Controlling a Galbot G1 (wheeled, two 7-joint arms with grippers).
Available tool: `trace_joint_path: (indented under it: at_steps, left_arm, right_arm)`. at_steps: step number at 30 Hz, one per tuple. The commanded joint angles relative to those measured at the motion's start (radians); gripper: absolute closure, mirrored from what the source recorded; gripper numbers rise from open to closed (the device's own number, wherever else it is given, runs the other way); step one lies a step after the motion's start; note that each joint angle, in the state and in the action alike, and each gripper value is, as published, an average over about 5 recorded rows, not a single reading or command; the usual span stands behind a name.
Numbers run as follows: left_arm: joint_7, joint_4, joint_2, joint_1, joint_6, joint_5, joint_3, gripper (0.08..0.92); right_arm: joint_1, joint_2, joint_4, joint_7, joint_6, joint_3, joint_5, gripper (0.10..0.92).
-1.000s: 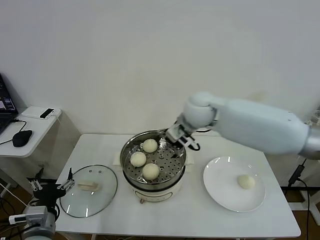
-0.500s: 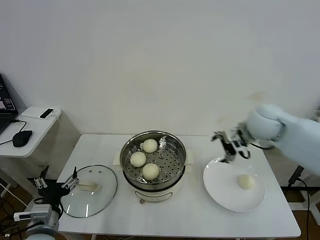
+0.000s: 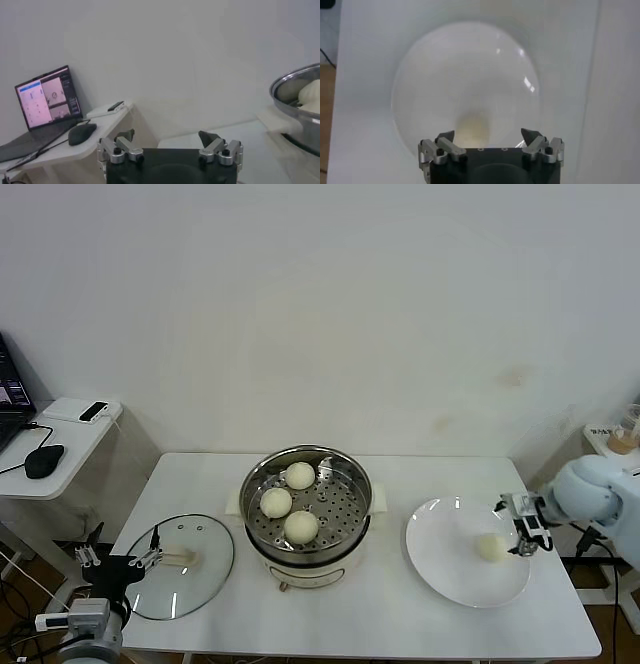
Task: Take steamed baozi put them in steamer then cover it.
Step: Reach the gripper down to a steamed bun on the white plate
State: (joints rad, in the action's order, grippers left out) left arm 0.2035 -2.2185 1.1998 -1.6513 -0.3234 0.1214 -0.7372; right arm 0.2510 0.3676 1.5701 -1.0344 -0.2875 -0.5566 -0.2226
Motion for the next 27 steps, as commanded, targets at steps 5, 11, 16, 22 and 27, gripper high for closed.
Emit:
trace_joint_path:
  at_steps: [5,11,16,22,27]
  left_arm:
    - [-0.001,0.022,-0.002,0.014,-0.002,-0.001,0.004,0.177]
    - [-0.001,0.031,-0.005,0.025,-0.007,-0.001,0.005,0.177]
    - [-0.002,0.032,-0.006,0.023,-0.007,0.0,0.003,0.177]
    - [-0.003,0.03,-0.005,0.022,-0.007,-0.001,0.0,0.177]
    - [-0.002,0.029,-0.001,0.021,-0.006,-0.002,0.002,0.177]
  right_arm:
    - [0.147,0.11,-0.206,0.022,0.035,0.095,-0.075,0.203]
    - [0.121,0.156,-0.254,0.045,0.054,0.089,-0.067,0.203]
    - [0.109,0.192,-0.274,0.048,0.049,0.081,-0.065,0.203]
    - [0.101,0.215,-0.284,0.049,0.032,0.075,-0.06,0.223]
    - [0.095,0.217,-0.288,0.041,0.023,0.072,-0.056,0.283]
